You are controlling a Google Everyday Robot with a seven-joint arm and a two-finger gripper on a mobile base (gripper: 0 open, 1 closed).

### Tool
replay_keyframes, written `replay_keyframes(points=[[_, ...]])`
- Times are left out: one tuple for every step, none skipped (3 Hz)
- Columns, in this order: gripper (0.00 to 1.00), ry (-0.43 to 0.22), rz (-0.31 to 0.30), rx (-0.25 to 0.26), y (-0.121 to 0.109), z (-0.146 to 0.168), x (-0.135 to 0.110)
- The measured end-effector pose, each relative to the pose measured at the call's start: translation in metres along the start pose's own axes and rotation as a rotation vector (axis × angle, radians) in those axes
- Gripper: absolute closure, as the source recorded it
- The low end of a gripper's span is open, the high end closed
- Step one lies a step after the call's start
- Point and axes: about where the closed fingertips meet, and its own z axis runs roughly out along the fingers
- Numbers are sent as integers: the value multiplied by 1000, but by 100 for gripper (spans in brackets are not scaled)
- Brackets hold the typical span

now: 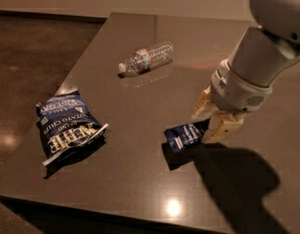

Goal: Pick rxbar blueberry

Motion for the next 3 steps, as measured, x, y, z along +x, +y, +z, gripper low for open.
replay_keyframes(points=[[100, -28, -8, 22, -5, -21, -10], [100, -83, -28, 38, -12, -54, -25], [100, -84, -29, 40, -13, -55, -26]])
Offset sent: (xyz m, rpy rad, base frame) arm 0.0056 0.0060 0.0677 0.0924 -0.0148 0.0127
